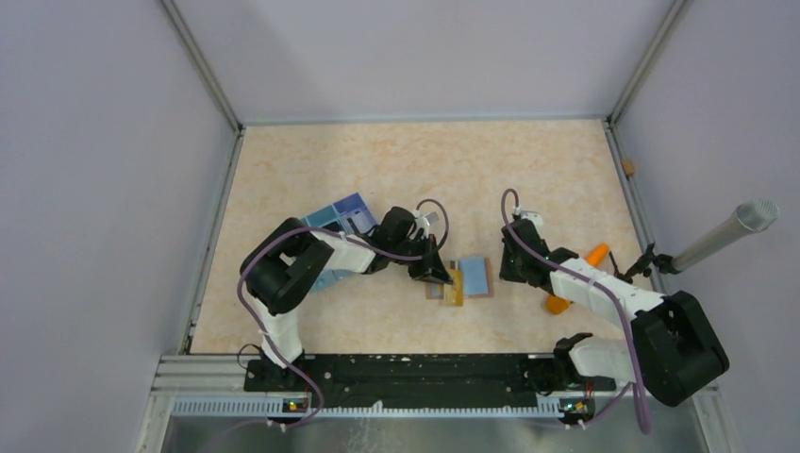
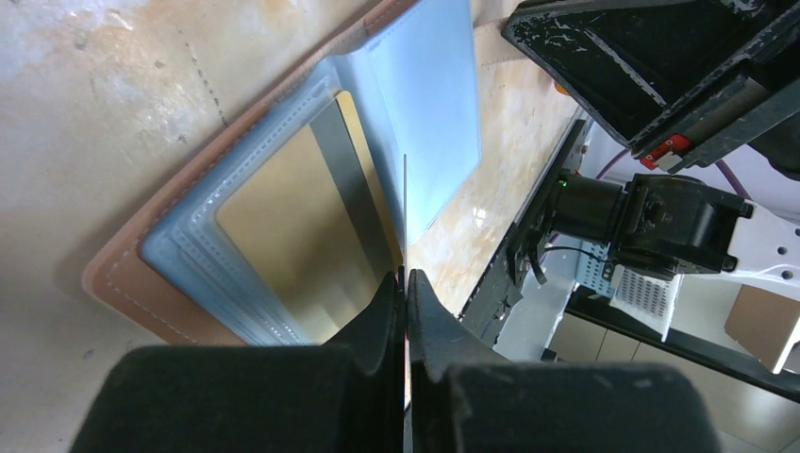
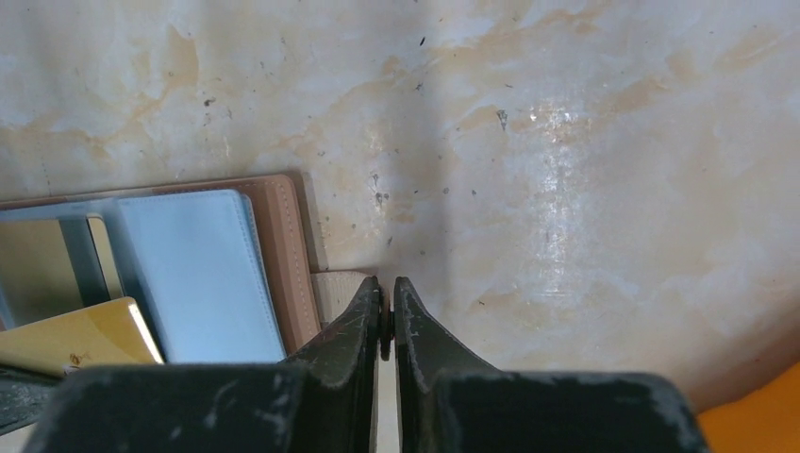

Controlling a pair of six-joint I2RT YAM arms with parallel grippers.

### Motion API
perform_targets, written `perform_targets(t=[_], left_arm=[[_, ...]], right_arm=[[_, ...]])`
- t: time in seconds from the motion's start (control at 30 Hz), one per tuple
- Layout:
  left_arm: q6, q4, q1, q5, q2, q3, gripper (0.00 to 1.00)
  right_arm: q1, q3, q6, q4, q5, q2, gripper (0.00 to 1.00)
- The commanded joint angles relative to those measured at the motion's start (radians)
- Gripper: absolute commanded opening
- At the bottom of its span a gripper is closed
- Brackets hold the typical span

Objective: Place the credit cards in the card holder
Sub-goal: Insert the credit card into the card holder.

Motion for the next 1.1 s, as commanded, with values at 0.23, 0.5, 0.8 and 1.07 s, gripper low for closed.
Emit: perform_targets(t=[0.23,0.5,0.8,1.07], left_arm=[[-0.074,0.085,0.007,-0.007,0.055,0.035,0.00],[-0.133,0.146,0.020,-0.018,0.093,0.026,0.00],[-0.113,0.157,0.027,-0.026,0.123,0.043,0.00],[-0.048,0.134,0.027,-0.022,0.135,0.080,0.00]], right_arm=[[-0.011,0.010,0.004,0.010,0.056,0.001,0.00],[-0.011,0.013,0.010,0.001,0.059,0.003,0.00],[-0.010,0.012,0.014,0.008,0.036,0.003,0.00],[-0.011,0.010,0.014,0.011,0.025,0.006,0.00]])
